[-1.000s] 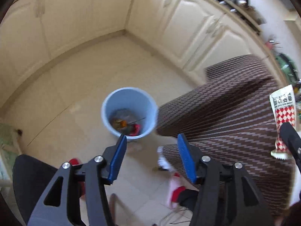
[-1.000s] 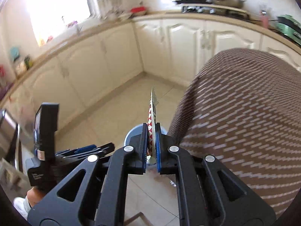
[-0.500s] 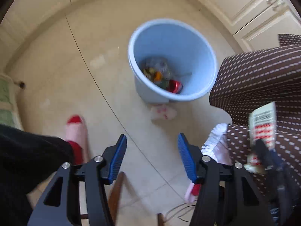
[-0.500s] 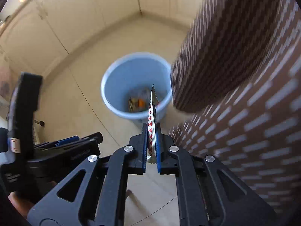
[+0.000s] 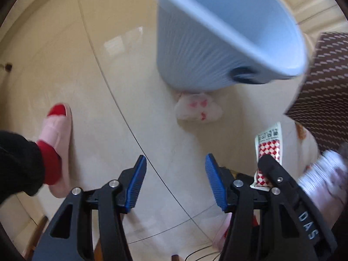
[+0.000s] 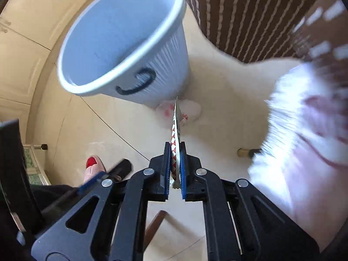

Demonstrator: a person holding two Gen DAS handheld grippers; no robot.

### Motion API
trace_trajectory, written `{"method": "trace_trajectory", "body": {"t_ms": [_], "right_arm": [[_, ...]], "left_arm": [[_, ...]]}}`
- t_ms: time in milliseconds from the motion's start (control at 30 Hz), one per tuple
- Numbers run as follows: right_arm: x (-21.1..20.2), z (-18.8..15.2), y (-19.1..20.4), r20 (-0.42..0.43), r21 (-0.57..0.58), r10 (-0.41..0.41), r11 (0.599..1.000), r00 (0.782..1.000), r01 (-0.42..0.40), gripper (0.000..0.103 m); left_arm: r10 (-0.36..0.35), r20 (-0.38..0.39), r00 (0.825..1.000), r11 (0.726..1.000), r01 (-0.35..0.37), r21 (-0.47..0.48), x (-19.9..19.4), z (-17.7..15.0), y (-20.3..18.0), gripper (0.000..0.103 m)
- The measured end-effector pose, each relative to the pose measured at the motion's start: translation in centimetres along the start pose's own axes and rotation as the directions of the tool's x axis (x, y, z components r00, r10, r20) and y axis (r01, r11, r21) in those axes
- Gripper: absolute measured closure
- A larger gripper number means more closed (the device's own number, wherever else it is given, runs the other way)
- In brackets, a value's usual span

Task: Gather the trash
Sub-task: 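Carry the wrapper down toward the white plastic bag beside the bucket, then grasp the white red-printed plastic bag on the floor with the left tool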

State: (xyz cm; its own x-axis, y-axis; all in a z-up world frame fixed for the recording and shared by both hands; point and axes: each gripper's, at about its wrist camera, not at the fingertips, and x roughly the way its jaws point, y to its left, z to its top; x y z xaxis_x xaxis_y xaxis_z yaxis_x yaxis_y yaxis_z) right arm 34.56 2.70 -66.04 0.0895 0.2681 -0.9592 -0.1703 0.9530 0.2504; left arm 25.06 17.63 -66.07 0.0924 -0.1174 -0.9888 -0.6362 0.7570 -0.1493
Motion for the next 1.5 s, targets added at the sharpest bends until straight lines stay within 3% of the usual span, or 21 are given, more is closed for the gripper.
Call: {"method": "trace_trajectory", "body": {"t_ms": [167, 500, 667, 1100, 1500], "right_arm": [[4.3, 0.3, -1.1, -0.044, 0.039, 0.0, 0.999, 0.999, 0.001, 0.095], [10.8, 1.4, -4.9, -0.088, 0.108, -0.012, 0.994, 0.996, 0.022, 0.095], [13.3, 1.7, -5.8, -0.101, 0.128, -0.013, 0.991, 0.995, 0.026, 0.095], [12.5, 0.8, -6.1, -0.088, 0.169, -0.031, 0.985, 0.996, 0.046, 0.095], [12.0, 0.9, -5.2, -0.082, 0.15, -0.038, 0.987, 0.996, 0.05, 0.095]], "left_arm": [[0.0, -0.034, 0.999, 0.993, -0.004, -0.118, 4.4, 1.5, 0.8, 0.048], [-0.074, -0.057, 0.996, 0.986, 0.065, -0.151, 11.9, 2.2, 1.0, 0.048], [-0.074, -0.06, 0.995, 0.983, 0.063, -0.17, 13.9, 2.4, 1.8, 0.048], [-0.13, 0.007, 0.991, 0.99, 0.13, -0.049, 15.0, 4.3, -0.3, 0.048], [-0.175, 0.005, 0.984, 0.983, 0.175, -0.061, 16.2, 4.8, -0.3, 0.048]]}}
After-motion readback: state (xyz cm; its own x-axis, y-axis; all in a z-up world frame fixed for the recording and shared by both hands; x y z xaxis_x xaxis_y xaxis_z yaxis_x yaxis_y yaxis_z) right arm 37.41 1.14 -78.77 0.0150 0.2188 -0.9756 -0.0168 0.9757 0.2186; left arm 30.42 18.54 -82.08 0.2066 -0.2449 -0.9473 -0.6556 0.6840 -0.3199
